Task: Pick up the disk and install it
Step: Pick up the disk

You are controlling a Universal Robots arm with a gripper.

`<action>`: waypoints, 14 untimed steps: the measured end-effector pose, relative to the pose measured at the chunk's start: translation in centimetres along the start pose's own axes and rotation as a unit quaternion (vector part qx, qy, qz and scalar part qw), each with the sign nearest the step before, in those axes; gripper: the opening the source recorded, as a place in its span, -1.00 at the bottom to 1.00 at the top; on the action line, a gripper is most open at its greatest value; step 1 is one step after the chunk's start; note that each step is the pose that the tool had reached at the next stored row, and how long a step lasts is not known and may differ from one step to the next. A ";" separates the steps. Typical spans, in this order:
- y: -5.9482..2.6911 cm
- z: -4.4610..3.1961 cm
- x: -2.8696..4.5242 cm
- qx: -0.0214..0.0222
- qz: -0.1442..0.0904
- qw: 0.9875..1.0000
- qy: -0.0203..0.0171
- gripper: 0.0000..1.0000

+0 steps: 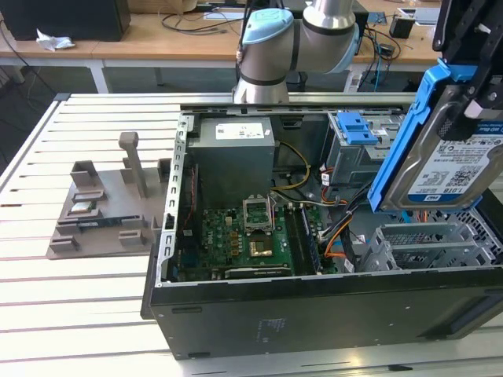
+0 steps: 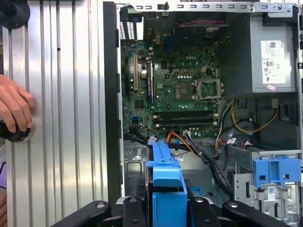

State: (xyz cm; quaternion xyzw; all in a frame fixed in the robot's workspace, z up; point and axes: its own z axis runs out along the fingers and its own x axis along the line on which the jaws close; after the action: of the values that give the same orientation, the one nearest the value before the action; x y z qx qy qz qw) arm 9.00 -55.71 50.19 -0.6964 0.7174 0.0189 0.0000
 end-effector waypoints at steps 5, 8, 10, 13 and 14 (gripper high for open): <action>-0.84 0.12 -0.08 0.000 0.000 1.000 0.002 -0.27; -1.12 0.21 -0.09 0.000 0.000 1.000 0.002 -0.27; -1.29 0.29 -0.10 0.000 0.000 1.000 0.002 -0.27; -1.59 0.56 -0.11 0.000 0.000 1.000 0.003 -0.27; -1.64 0.65 -0.11 0.000 0.000 1.000 0.003 -0.27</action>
State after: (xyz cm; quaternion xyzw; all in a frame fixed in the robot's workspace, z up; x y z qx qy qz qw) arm 10.62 -55.63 49.50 -0.6964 0.7175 0.0170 -0.0020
